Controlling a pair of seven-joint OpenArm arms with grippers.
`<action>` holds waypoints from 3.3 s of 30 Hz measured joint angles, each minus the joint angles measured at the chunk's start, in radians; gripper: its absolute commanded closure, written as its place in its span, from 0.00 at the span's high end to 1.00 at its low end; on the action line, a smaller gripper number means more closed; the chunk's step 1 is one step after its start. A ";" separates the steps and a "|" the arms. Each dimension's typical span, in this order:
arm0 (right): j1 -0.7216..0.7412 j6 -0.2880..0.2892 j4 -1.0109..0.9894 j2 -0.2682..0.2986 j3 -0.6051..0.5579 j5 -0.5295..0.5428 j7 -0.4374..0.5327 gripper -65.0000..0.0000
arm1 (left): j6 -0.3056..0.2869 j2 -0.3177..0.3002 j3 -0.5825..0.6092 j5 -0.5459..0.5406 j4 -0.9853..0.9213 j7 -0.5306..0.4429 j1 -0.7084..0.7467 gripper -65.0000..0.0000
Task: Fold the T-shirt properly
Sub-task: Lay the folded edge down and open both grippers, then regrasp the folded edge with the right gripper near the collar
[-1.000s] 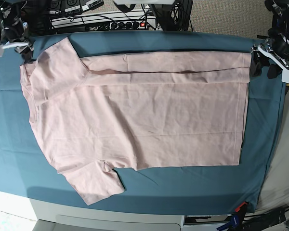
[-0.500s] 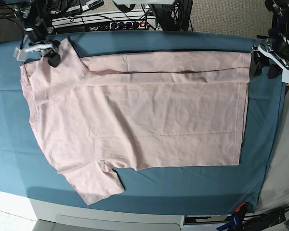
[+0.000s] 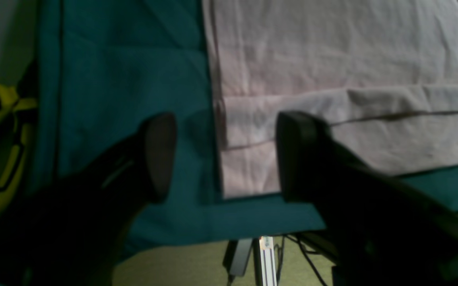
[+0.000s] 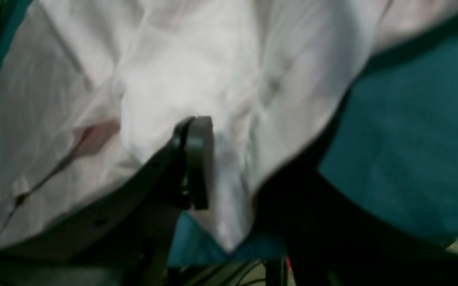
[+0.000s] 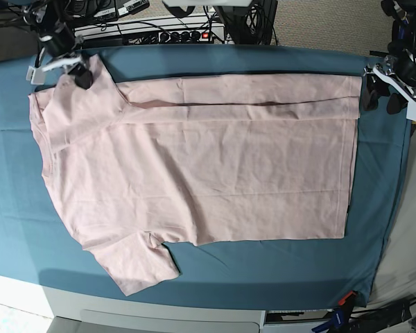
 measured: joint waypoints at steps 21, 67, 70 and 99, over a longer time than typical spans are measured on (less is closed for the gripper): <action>0.061 -0.008 0.263 -0.005 -0.004 -0.124 -0.005 0.00 | 0.000 0.000 0.000 -0.001 0.000 0.004 0.000 0.60; 0.243 -0.120 -0.082 0.187 0.273 -0.218 -0.063 0.56 | -0.123 -0.001 0.000 -0.136 0.048 0.047 0.021 0.60; 0.275 -0.067 -0.261 0.196 0.275 -0.094 -0.081 0.56 | -0.123 0.000 0.000 -0.133 0.056 0.048 0.018 0.60; 0.357 0.041 -0.482 0.241 0.235 0.119 -0.196 0.00 | 0.016 0.000 0.000 -0.182 -0.180 0.150 0.039 0.58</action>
